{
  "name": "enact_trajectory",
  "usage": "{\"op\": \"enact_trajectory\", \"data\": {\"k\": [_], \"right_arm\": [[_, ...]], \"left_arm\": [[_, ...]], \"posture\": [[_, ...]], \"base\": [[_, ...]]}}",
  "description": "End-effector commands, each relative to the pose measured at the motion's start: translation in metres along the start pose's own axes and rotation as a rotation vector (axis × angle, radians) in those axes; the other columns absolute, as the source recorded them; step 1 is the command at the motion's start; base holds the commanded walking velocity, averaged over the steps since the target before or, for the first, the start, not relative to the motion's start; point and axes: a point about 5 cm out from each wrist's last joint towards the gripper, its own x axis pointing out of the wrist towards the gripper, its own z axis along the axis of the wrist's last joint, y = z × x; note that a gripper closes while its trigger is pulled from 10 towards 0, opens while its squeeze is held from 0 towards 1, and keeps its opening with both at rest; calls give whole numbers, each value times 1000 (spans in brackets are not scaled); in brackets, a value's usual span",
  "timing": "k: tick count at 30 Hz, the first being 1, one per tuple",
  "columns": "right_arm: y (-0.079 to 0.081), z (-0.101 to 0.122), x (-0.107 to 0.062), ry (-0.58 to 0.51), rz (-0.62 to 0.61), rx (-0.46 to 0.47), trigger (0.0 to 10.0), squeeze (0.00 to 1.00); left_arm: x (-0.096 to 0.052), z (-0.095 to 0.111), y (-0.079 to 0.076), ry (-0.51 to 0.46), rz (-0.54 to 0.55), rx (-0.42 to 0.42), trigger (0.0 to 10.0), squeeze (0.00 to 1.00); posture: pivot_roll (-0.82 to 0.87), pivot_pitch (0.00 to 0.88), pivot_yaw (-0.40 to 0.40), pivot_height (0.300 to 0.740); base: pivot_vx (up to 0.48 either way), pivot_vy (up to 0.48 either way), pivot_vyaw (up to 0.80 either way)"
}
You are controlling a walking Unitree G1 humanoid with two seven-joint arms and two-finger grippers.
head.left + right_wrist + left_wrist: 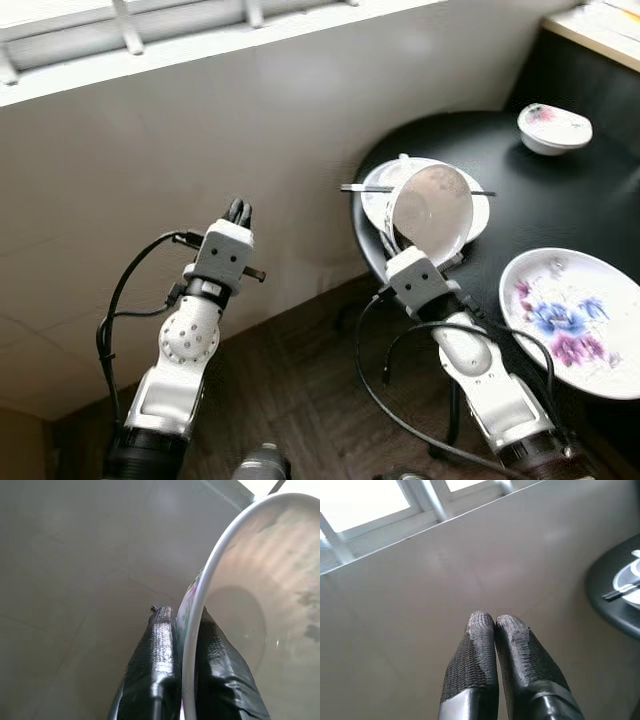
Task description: Kitchen organization
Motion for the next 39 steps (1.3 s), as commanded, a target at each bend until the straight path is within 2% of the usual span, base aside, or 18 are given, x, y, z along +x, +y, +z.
{"op": "enact_trajectory", "data": {"k": [1, 9, 17, 39], "right_arm": [[-4, 1, -2, -2, -14, -15, 0, 0], [0, 3, -1, 0, -10, -5, 0, 0], [-3, 0, 0, 14, -27, -2, 0, 0], [-1, 1, 3, 16, -45, 13, 0, 0]], "left_arm": [[0, 2, -1, 14, 2, -35, 10000, 0], [1, 6, -4, -21, -18, -53, 10000, 0], [3, 7, -5, -22, -22, -62, 10000, 0], [5, 13, -4, -64, -27, -66, 10000, 0]], "posture": [[163, 0, -33, 740], [159, 0, -32, 740], [155, 0, -29, 740], [160, 0, -21, 740]], "base": [[0, 349, 800], [0, 460, 800], [0, 0, 800], [0, 0, 800]]}}
